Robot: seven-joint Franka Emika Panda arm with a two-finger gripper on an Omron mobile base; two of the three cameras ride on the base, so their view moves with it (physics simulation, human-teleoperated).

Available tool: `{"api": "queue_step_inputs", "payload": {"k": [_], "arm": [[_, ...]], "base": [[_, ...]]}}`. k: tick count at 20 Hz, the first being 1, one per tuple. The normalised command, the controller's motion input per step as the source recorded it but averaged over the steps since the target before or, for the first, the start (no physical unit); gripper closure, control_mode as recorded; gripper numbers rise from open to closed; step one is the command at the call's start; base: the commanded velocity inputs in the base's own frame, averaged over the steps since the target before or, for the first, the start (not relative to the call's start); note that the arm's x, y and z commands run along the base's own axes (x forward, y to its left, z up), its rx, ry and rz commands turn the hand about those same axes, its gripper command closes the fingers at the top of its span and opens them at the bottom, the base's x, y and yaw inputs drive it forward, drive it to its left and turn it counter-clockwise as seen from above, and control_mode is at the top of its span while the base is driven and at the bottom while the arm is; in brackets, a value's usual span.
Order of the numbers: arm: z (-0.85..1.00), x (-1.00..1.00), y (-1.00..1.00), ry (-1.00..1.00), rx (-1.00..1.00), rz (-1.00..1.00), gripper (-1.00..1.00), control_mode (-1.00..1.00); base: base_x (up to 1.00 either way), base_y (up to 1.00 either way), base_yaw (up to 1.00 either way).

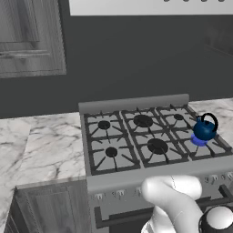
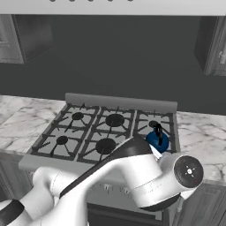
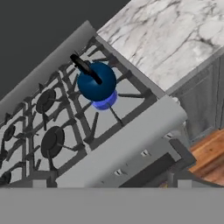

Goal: The kettle is done boiling. Turn off the stove, then wait for 300 timesteps before moving the kettle to the dining table.

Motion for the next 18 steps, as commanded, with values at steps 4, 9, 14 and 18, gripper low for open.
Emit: {"api": "queue_step_inputs", "payload": {"k": [4, 9, 14, 18], "arm": [[-0.13, -0.24, -0.04, 0.00, 0.23, -0.21, -1.00, -1.00], [-0.10, -0.25, 0.00, -0.01, 0.22, -0.21, -1.00, -1.00], [-0.06, -0.22, 0.20, -0.08, 0.22, -0.22, -1.00, -1.00], [-0.05, -0.18, 0.26, -0.09, 0.22, -0.25, -1.00, -1.00]], "base": [[0.00, 0.00, 0.00], [0.00, 0.00, 0.00], [0.00, 0.00, 0.00], [0.00, 0.00, 0.00]]}}
